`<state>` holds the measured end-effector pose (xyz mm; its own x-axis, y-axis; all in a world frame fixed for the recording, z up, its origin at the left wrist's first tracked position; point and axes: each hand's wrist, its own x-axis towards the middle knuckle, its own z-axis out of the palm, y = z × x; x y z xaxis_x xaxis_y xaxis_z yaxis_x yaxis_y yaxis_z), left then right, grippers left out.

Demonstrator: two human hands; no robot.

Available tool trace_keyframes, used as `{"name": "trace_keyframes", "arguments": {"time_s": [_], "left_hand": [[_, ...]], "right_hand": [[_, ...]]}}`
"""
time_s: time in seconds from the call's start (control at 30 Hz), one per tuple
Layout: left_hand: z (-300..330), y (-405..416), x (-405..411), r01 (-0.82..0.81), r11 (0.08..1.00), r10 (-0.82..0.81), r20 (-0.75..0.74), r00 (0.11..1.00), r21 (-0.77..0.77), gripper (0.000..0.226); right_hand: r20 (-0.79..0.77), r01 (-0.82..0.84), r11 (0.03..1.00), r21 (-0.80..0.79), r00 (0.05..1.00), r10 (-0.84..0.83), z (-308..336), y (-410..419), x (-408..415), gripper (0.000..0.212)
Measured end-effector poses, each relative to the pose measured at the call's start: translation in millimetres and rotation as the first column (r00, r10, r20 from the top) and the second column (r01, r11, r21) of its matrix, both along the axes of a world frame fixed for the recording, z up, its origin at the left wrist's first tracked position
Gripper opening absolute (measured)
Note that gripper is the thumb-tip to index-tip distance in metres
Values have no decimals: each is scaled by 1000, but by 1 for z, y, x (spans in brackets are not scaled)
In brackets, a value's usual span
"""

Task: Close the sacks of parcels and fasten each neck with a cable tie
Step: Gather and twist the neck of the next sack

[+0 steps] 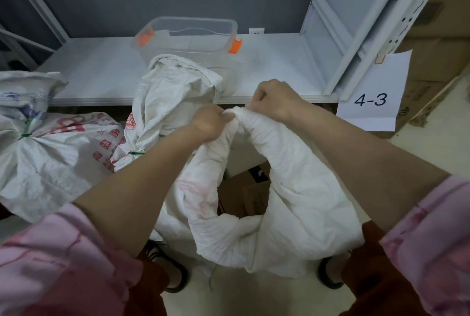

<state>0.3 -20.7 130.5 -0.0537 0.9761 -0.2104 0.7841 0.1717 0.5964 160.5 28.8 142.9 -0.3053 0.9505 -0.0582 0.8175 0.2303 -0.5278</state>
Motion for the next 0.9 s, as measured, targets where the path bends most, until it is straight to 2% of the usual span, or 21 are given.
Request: {"name": "trace_keyframes", "arguments": {"time_s": [0.07,0.13,0.2,0.27,0.3,0.33,0.37,0.4,0.47,0.5,0.57,0.6,0.73,0.77,0.83,0.9], "left_hand": [[1,5,-6,-67,997,67,-11,998,-31,32],[0,9,-13,-90,992,95,58,994,-89,28],[-4,9,-22,-121,978,149,159,976,-171,32],[-8,7,-29,-164,943,232,223,947,-289,41],[-9,7,-32,-177,936,236,170,957,-303,41],[-8,7,-32,-174,947,187,26,982,-270,37],[-6,7,-30,-155,970,123,-172,977,-187,33],[-1,8,-24,-89,994,67,-309,949,-60,30],[11,7,-9,105,993,-82,-306,949,60,38],[15,7,-3,195,980,-181,-285,941,22,46],[15,9,5,309,949,-310,-349,885,-58,46],[10,14,5,330,943,-322,-394,861,-48,40],[-3,24,5,261,965,-230,-449,864,9,22],[-3,25,4,237,971,-201,-470,859,19,22],[-2,27,1,167,985,-123,-501,857,44,25],[-2,30,-2,114,992,-69,-496,866,60,37]], "right_hand": [[155,-82,996,47,985,74,-3,-9,0,38],[301,-150,982,114,947,110,-9,-15,-2,38],[304,-160,978,133,946,113,-14,-15,-4,33],[188,-135,990,30,974,127,-16,-11,-5,25],[113,-130,990,-46,984,134,-16,-8,-6,21],[48,-133,984,-114,989,139,-16,-7,-7,19],[1,-140,976,-168,990,142,-16,-7,-8,19],[-32,-150,968,-201,989,147,-15,-7,-10,19],[-69,-162,960,-227,986,150,-12,-7,-12,21],[-79,-163,959,-230,986,149,-9,-6,-12,22],[-92,-153,961,-229,987,135,-6,-3,-10,26],[-110,-138,963,-233,987,115,-5,-2,-7,26],[-210,-32,974,-222,978,-16,-14,-4,3,26],[-145,-15,982,-190,989,-12,-16,-5,4,33],[149,-11,997,-75,989,22,-19,-10,6,52],[346,-10,998,57,938,-11,-25,-15,8,42]]}}
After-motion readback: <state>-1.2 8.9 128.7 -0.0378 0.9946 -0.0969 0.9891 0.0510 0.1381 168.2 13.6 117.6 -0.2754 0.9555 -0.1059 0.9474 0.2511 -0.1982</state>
